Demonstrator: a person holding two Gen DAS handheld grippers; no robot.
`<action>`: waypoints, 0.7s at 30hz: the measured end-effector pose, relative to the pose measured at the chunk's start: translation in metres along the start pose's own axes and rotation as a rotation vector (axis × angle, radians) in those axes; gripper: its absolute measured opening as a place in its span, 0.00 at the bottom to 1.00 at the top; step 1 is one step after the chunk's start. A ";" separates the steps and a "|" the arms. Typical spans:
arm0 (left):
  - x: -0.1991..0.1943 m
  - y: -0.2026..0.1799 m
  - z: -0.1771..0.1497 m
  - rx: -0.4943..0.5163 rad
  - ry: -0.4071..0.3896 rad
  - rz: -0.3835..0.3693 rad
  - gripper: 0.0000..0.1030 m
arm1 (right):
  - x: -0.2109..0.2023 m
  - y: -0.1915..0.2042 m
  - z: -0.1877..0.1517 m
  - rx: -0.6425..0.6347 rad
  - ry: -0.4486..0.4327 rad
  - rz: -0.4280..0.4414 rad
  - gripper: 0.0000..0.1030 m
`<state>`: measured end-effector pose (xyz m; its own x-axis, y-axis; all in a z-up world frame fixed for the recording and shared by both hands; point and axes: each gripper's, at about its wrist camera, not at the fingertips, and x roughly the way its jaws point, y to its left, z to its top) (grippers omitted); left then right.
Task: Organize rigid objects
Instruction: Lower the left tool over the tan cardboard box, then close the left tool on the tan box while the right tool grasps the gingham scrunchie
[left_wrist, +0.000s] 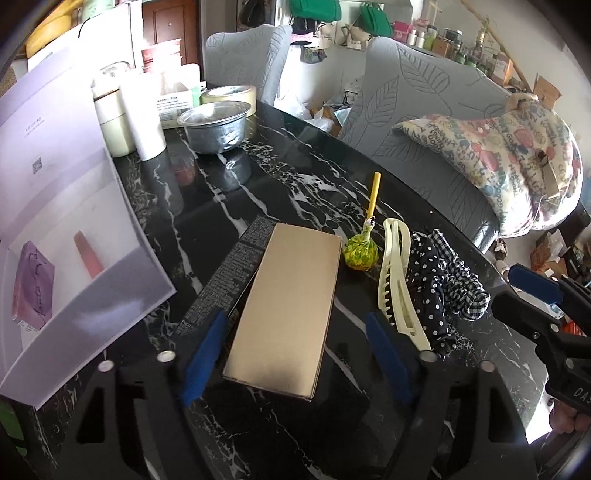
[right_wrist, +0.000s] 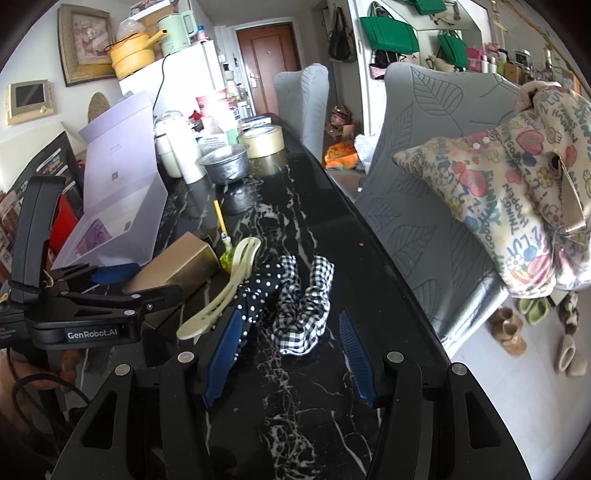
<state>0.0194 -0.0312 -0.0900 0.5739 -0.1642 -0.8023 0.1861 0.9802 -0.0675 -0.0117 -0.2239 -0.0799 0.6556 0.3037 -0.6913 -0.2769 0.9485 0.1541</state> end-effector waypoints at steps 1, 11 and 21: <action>0.000 -0.001 0.000 0.004 -0.005 0.000 0.67 | 0.001 -0.001 0.000 0.000 -0.001 0.000 0.54; 0.007 -0.006 0.002 0.031 -0.005 -0.002 0.54 | 0.012 -0.007 -0.002 0.015 0.024 -0.010 0.54; 0.013 -0.017 0.002 0.079 0.001 -0.038 0.54 | 0.041 -0.007 -0.001 -0.005 0.080 -0.042 0.54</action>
<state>0.0254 -0.0506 -0.0982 0.5641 -0.2010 -0.8009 0.2704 0.9614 -0.0508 0.0165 -0.2186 -0.1096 0.6082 0.2552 -0.7517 -0.2537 0.9597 0.1206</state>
